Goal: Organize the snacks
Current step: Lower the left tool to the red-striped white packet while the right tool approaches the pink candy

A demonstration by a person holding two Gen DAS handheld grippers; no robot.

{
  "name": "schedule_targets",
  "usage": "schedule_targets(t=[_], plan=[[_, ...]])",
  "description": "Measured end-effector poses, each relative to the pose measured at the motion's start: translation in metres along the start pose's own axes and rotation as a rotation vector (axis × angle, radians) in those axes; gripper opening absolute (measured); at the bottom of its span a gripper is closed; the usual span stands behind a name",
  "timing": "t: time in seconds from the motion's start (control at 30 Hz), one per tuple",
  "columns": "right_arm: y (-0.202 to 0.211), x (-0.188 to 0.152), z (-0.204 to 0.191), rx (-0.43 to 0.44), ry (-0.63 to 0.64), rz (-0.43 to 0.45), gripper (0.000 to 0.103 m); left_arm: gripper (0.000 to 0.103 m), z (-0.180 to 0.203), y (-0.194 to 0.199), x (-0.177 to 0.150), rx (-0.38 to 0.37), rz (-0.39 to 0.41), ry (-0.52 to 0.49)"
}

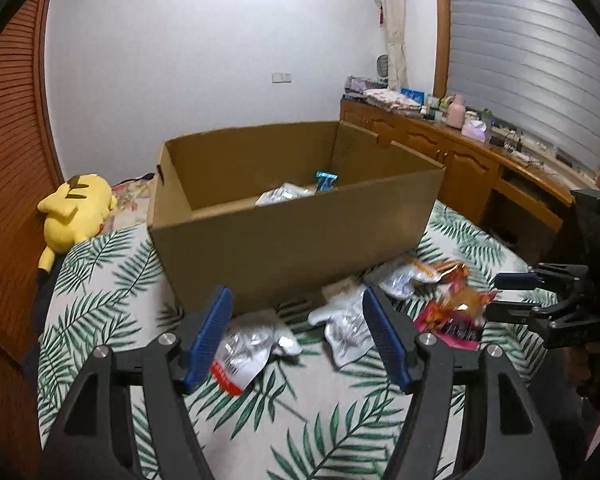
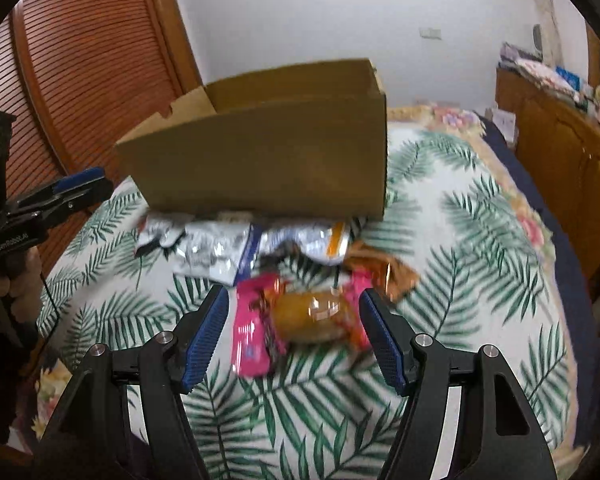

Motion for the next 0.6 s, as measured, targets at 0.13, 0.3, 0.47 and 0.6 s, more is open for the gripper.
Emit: schedule_targets(t=[0.13,0.3,0.47,0.6], plan=[[0.000,-0.013,0.001,0.005,-0.026,-0.008,0.069,0.070,-0.002,-0.003,-0.012,0.023,-0.030,-0.006],[-0.001,-0.024,-0.001,0.002,-0.022,-0.030,0.069,0.071,-0.003,-0.008,-0.023,0.064,-0.076,-0.019],[-0.007,-0.030,-0.001,0.009,-0.038,-0.041,0.069,0.072,-0.002,-0.011,-0.030,0.055,-0.095,-0.033],[-0.012,-0.032,-0.001,0.013,-0.053,-0.047,0.069,0.072,0.000,-0.010,-0.031,0.068,-0.095,-0.076]])
Point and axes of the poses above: each gripper's, at about its wrist camera, not at the fingertips, and y roughly against the way its jaws point, z to its right, x to its top, the point moved 7 cm from there along -y, roughly the way its jaws point, and after that the axes turned 2 degrees about x, right-handed, at the moved point
